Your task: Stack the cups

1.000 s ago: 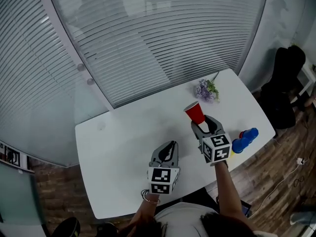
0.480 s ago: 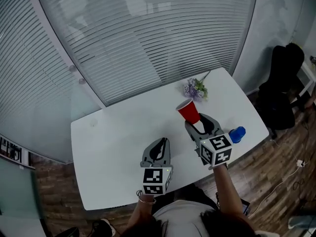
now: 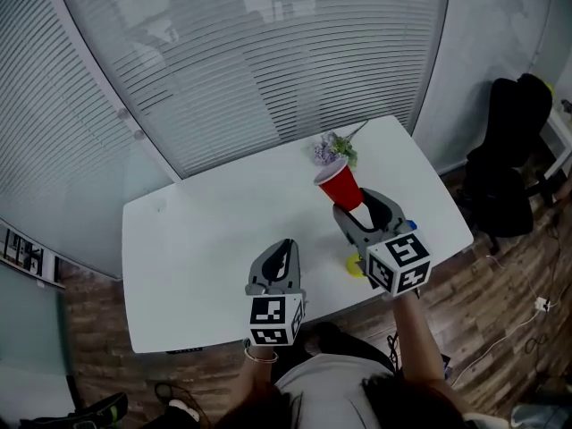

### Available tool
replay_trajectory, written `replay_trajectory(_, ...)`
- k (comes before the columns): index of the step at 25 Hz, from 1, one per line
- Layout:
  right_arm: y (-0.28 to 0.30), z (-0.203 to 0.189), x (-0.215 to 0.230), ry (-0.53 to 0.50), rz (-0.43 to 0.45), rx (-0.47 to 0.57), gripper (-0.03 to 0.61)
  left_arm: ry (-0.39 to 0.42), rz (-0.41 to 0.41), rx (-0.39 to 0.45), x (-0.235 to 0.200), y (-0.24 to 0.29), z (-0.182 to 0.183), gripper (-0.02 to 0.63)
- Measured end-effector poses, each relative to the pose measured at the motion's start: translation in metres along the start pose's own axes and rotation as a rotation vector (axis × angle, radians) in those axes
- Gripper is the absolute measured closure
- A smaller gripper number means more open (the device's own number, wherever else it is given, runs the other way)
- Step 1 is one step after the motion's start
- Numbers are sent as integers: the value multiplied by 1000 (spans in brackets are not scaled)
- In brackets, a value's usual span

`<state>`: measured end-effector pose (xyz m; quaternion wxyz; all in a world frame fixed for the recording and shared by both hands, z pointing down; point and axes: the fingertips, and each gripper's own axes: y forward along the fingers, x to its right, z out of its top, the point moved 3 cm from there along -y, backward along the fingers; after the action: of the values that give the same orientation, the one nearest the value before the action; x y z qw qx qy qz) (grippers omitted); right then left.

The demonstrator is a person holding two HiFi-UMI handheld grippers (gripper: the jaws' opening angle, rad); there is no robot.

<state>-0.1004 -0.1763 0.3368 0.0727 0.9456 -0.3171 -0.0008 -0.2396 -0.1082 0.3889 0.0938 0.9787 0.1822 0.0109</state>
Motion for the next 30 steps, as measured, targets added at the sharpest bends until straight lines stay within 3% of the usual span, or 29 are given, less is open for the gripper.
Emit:
replay_trajectory(8, -24, 4, 16, -20, 73, 31, 324, -25, 72, 4, 30, -8, 2, 581)
replay_trajectory(14, -43, 2, 21, -63, 34, 54, 324, -23, 87, -1, 34, -22, -1, 581)
replay_trajectory(21, -69, 2, 19, -41, -16, 42, 325, -23, 59, -2, 44, -50, -2, 581)
replay_trajectory(30, -125, 3, 5, -195, -80, -19, 325, -11, -15, 4, 73, -97, -13, 581)
